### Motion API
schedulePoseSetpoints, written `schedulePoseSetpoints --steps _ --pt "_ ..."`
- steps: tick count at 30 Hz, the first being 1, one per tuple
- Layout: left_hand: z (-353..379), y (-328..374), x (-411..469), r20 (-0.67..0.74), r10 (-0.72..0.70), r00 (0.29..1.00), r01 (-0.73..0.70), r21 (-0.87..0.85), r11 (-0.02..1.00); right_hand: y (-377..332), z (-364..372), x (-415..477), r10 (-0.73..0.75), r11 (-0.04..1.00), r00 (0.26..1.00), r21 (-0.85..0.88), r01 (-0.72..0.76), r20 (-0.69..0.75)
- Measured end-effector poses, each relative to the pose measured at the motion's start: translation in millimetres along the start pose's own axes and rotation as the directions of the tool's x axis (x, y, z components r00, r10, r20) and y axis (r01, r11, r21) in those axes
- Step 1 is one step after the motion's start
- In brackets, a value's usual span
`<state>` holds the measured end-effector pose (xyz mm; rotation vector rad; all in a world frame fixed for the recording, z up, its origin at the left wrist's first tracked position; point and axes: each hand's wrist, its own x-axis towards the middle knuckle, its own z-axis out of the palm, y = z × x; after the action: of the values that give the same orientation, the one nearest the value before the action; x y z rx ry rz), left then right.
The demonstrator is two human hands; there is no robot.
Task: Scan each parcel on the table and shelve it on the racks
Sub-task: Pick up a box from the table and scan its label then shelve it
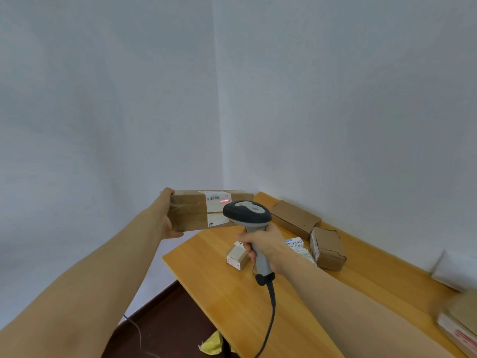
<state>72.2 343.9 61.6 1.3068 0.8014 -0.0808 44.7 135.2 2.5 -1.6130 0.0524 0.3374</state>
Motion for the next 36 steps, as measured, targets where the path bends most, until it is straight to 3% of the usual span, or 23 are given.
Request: schedulePoseSetpoints --steps 18,26,30,34,36 --pt "5 -4 11 -0.019 -0.009 1.0 0.008 -0.028 1.0 2 -3 4 0.027 0.999 0.999 0.039 -0.026 -0.028" --pt "-35 -22 -2 -0.028 -0.049 0.998 0.047 -0.073 0.996 26 -27 29 0.15 0.957 0.959 0.279 -0.08 -0.239" --pt "-76 -54 -8 -0.103 -0.096 0.99 0.082 -0.14 0.987 59 -27 42 0.299 0.88 0.946 0.42 -0.221 -0.127" --pt "-129 -103 -18 -0.161 -0.176 0.971 0.141 -0.205 0.969 92 18 25 0.33 0.862 0.934 0.36 -0.357 0.137" --pt "-161 -128 -29 -0.227 -0.221 0.948 0.161 -0.256 0.953 100 49 6 0.327 0.869 0.925 0.324 -0.374 0.193"
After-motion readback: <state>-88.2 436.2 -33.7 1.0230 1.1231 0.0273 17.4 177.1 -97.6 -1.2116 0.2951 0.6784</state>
